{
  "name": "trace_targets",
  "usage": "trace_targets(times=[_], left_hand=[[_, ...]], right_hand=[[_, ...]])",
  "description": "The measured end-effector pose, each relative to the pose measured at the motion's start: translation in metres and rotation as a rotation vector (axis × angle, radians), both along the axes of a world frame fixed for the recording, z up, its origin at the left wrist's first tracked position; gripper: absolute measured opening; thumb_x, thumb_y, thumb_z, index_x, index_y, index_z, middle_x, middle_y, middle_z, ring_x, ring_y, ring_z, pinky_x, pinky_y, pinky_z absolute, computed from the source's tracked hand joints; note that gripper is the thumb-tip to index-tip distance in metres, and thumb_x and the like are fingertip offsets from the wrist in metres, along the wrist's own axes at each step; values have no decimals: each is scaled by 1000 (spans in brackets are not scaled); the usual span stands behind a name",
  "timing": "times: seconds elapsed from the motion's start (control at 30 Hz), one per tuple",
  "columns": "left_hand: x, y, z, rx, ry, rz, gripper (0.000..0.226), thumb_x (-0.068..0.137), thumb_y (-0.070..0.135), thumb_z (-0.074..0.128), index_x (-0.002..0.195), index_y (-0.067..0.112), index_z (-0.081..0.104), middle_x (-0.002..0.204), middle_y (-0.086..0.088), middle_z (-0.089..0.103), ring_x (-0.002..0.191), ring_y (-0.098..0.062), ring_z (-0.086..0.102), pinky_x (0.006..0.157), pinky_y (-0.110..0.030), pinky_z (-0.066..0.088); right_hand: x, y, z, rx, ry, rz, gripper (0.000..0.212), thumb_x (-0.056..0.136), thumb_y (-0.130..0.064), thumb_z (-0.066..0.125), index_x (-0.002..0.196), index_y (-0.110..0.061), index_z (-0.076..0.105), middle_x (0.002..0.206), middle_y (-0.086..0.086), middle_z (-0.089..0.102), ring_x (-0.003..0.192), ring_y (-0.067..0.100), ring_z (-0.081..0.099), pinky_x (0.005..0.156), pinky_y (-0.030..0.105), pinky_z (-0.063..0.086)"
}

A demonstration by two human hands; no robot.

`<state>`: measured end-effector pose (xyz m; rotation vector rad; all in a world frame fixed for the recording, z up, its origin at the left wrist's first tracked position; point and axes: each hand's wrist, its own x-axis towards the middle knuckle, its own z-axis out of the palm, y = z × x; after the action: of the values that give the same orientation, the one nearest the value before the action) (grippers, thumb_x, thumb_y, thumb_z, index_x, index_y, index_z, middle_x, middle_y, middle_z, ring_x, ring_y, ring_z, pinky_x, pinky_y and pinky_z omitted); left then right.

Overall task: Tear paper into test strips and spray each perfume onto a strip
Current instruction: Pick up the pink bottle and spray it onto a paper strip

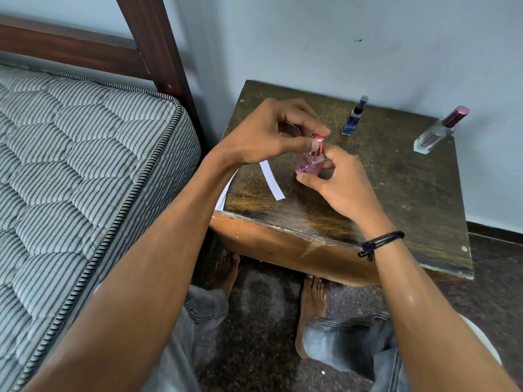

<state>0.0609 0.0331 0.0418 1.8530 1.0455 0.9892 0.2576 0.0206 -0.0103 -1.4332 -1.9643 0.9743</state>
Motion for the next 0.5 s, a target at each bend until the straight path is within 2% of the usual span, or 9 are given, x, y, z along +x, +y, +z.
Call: trace_targets(times=[0.07, 0.17, 0.23, 0.33, 0.5], left_hand=[[1, -1, 0, 1, 26, -1, 27, 83, 6, 79, 110, 2, 75, 107, -18, 67, 93, -38, 66, 85, -53, 55], [2, -1, 0, 8, 58, 4, 27, 83, 7, 79, 109, 3, 75, 107, -17, 67, 93, -34, 67, 86, -49, 56], [2, -1, 0, 6, 68, 7, 26, 83, 7, 79, 109, 3, 75, 107, -15, 67, 94, -30, 68, 88, -46, 56], [2, -1, 1, 12, 87, 19, 26, 83, 7, 79, 109, 5, 75, 107, -11, 67, 94, -27, 68, 89, -44, 56], [6, -2, 1, 31, 94, 24, 27, 83, 3, 78, 110, 2, 75, 107, -17, 66, 94, -32, 68, 90, -42, 56]], right_hand=[[-1, 0, 0, 15, -4, 4, 35, 84, -32, 85, 108, -40, 61, 109, -14, 72, 102, 3, 67, 89, 29, 48], [-1, 0, 2, 37, -24, 5, 33, 83, -31, 85, 95, -46, 58, 109, -13, 70, 98, -7, 63, 83, 19, 45], [-1, 0, 2, 41, -33, -3, 32, 83, -32, 85, 94, -45, 58, 109, -10, 70, 96, -4, 65, 86, 25, 50], [-1, 0, 2, 36, -25, -37, 31, 82, -35, 86, 103, -38, 65, 101, -13, 71, 93, 1, 67, 90, 34, 55], [1, 2, 1, -2, -10, -60, 34, 81, -37, 87, 109, -31, 69, 100, -10, 74, 94, 11, 70, 90, 43, 57]])
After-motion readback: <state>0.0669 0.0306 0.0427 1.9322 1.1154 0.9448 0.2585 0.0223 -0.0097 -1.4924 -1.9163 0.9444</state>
